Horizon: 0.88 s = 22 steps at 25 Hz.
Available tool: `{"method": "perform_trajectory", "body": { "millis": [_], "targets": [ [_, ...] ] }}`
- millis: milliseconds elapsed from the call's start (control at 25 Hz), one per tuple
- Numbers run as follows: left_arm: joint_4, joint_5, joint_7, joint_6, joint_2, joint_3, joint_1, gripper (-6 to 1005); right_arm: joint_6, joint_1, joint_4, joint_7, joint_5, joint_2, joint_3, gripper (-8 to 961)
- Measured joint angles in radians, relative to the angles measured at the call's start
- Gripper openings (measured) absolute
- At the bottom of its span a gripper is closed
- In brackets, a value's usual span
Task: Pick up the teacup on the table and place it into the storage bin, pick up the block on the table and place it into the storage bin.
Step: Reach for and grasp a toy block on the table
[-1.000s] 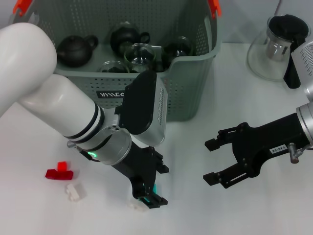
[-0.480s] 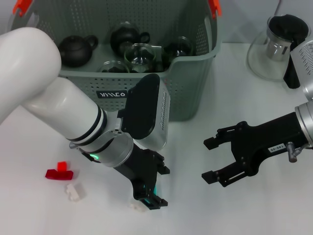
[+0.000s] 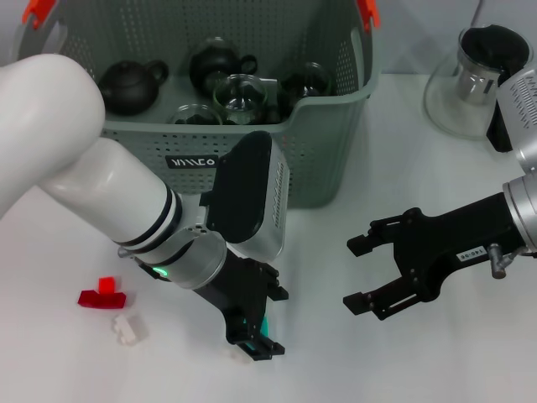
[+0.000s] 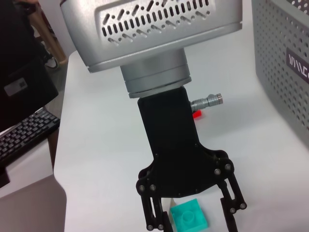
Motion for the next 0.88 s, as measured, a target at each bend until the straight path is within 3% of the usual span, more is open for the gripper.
{"method": "perform_trajectory", "body": {
  "millis": [880],
  "targets": [
    [0.011,0.067,0.027,0.021,0.003,-0.012,-0.005,709,0.016,0.000,0.002,0.000,0.001,0.010,0.000,926]
  ]
}}
